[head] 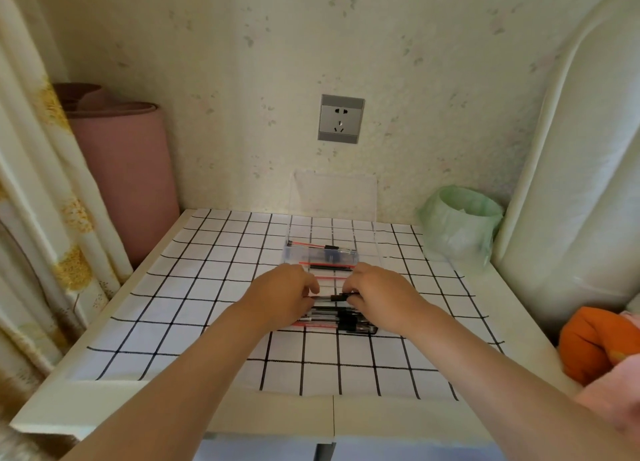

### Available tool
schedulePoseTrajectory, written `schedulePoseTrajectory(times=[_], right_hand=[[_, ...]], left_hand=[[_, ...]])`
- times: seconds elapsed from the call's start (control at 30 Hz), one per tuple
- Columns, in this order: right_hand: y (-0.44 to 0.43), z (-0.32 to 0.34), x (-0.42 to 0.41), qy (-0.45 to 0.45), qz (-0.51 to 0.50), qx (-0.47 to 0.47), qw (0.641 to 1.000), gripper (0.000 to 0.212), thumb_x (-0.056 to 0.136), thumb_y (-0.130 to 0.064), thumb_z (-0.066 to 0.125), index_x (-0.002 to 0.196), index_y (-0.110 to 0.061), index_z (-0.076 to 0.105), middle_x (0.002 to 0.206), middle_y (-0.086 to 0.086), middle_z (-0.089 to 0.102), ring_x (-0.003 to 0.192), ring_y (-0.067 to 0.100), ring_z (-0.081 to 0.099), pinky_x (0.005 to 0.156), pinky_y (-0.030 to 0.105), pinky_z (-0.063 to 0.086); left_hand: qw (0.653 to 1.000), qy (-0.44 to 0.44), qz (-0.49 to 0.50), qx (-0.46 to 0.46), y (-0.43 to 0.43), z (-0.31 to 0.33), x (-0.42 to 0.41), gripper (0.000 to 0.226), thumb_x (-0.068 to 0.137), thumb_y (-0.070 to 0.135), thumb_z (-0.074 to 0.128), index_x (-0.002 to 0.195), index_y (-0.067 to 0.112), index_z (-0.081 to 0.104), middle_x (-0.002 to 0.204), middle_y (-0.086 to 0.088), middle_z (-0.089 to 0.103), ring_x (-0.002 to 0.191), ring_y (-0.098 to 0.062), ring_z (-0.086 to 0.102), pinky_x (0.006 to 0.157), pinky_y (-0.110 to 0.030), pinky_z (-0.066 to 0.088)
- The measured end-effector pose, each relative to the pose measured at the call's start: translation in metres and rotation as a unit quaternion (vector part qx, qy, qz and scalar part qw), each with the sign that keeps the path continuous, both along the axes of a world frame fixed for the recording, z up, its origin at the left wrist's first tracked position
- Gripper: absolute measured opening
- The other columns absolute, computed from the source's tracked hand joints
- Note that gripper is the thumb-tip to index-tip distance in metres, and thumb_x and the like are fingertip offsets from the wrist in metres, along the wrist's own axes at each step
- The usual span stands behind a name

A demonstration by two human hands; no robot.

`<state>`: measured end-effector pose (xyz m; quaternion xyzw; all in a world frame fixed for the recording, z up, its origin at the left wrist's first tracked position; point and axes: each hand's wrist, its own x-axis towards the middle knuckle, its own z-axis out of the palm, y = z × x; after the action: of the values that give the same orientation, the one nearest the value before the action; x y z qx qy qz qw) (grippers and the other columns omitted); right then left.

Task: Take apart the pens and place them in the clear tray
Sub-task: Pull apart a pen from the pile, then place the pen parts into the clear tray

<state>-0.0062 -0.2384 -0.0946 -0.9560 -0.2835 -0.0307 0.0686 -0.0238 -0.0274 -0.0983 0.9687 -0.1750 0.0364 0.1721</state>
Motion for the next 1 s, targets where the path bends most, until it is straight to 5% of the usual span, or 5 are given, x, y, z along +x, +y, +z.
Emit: schedulePoseTrajectory(times=[0.33,0.6,0.9,1.0], right_hand=[[-0.003,0.008,-0.009,0.041,0.011,0.059,0.997,0.028,0.101,-0.024,0.042,0.121,-0.018,0.060,0.112,-0.002,0.057,0.097,0.018,0.057,0.084,0.035,0.048],[0.011,0.015,-0.010,0.100,0.019,0.024,0.994,0.029,0.105,-0.029,0.038,0.114,-0.015,0.063,0.103,0.003,0.058,0.095,0.017,0.054,0.084,0.033,0.045],[0.019,0.017,-0.011,0.088,0.015,0.035,0.995,0.029,0.105,-0.031,0.037,0.099,-0.012,0.059,0.085,0.002,0.061,0.077,0.019,0.056,0.066,0.030,0.041],[0.019,0.021,-0.010,0.093,0.021,0.057,0.994,0.029,0.104,-0.035,0.040,0.103,-0.015,0.061,0.087,0.002,0.063,0.078,0.018,0.058,0.070,0.033,0.046]], left_hand=[[0.997,0.025,-0.025,-0.069,-0.010,0.008,0.000,0.018,0.098,0.025,0.052,0.106,0.020,0.067,0.097,0.003,0.065,0.085,-0.012,0.061,0.079,-0.030,0.053],[0.995,0.056,-0.032,-0.070,-0.008,0.009,-0.007,0.013,0.099,0.033,0.049,0.103,0.025,0.058,0.072,0.008,0.055,0.059,-0.005,0.049,0.054,-0.019,0.036],[0.995,0.035,-0.031,-0.089,-0.002,0.011,-0.007,0.010,0.099,0.028,0.050,0.097,0.021,0.058,0.077,0.003,0.060,0.060,-0.006,0.047,0.055,-0.021,0.034],[0.995,0.040,-0.029,-0.092,0.000,0.011,-0.007,0.009,0.099,0.028,0.050,0.096,0.021,0.057,0.077,0.001,0.060,0.060,-0.006,0.047,0.055,-0.022,0.034]])
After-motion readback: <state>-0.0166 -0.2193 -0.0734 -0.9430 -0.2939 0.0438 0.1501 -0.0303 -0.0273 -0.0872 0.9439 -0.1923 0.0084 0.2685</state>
